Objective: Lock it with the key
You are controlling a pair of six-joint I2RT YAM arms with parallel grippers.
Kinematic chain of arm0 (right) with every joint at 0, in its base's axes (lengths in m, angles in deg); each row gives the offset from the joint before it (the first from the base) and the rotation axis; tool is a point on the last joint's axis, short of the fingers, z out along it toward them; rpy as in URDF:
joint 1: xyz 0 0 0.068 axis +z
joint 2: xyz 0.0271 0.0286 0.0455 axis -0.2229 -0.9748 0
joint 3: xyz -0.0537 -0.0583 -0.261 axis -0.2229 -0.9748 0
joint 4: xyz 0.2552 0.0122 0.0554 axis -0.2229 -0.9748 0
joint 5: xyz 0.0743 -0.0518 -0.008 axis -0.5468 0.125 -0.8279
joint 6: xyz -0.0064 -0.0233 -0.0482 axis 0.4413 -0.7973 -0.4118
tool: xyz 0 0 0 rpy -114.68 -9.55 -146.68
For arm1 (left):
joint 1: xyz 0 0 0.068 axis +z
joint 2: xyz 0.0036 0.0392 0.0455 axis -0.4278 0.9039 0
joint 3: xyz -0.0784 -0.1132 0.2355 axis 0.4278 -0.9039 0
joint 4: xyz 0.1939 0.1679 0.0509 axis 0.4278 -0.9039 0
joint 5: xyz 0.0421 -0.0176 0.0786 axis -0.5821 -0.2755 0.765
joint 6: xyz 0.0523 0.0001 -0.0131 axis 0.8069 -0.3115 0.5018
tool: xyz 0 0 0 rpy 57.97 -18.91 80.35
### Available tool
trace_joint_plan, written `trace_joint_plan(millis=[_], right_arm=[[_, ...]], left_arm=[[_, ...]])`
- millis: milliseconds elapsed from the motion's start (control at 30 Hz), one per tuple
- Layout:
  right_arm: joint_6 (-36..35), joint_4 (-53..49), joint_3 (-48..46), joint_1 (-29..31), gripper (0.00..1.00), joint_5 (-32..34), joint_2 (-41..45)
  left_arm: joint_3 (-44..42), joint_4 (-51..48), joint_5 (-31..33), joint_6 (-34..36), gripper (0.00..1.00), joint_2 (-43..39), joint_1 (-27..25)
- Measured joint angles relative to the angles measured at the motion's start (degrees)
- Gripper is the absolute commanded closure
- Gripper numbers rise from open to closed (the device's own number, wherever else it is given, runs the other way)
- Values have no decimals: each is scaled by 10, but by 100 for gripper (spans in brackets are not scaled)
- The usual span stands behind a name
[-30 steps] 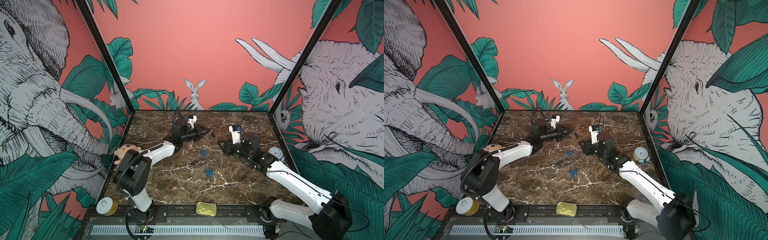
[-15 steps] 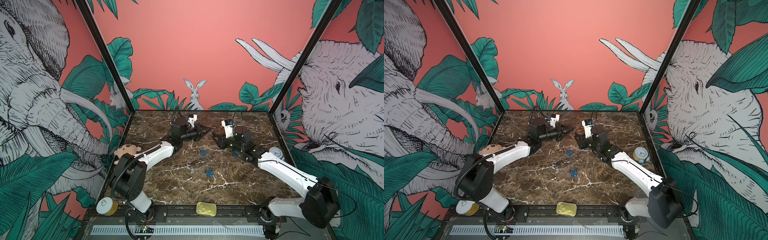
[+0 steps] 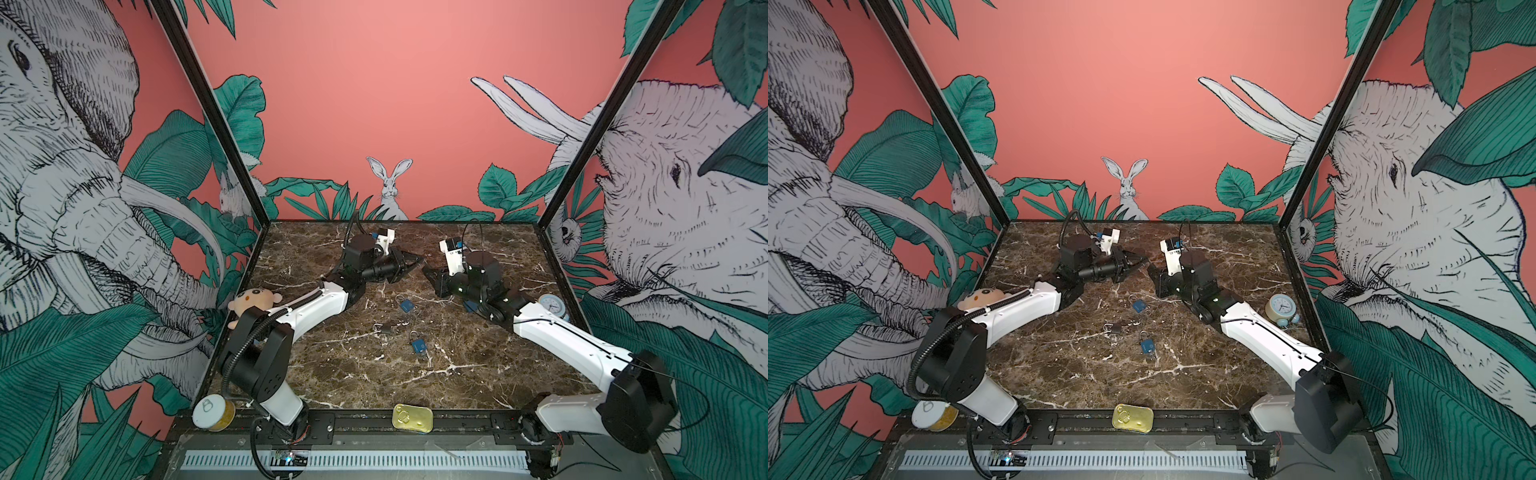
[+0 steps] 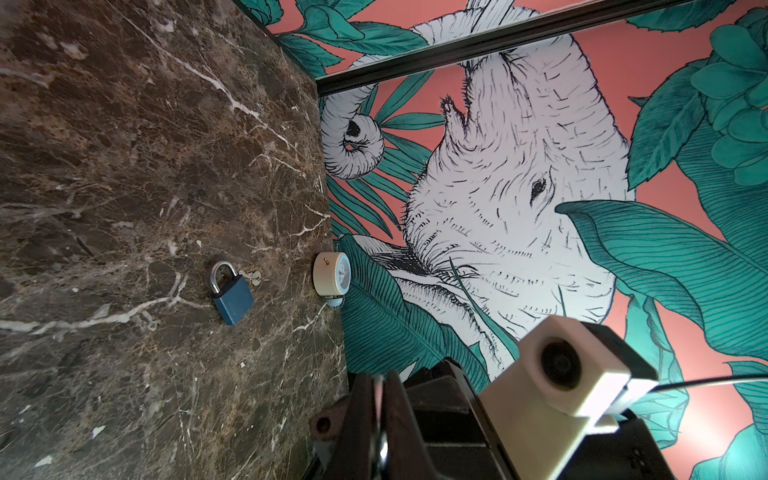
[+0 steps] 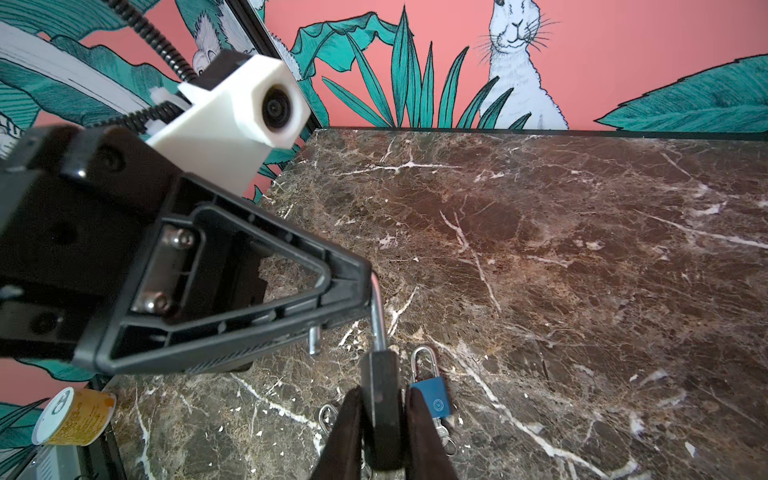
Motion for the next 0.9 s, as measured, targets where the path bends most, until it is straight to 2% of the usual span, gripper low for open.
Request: trace_joint_plan(millis=[133,233,367,533,867,900], right_arm=[[1,4,0,0,74,2,0],[2,8,0,0,74,5,0],[3,15,0,0,78,11,-1],[1,19,0,0,99,13,-1],[12,9,6,0,100,-1,-1],[16,2,11,-2,100,-7,-1]], left_arm=[[0,0,0,0,100,0,-1],[0,0,0,0,100,0,-3],[1,0,0,0,100,0,-3],[1,0,-1,-2,100,0,-3],[1,2,-3,-3,100,0,-2],[2,1,-6,0,96,0,-2]])
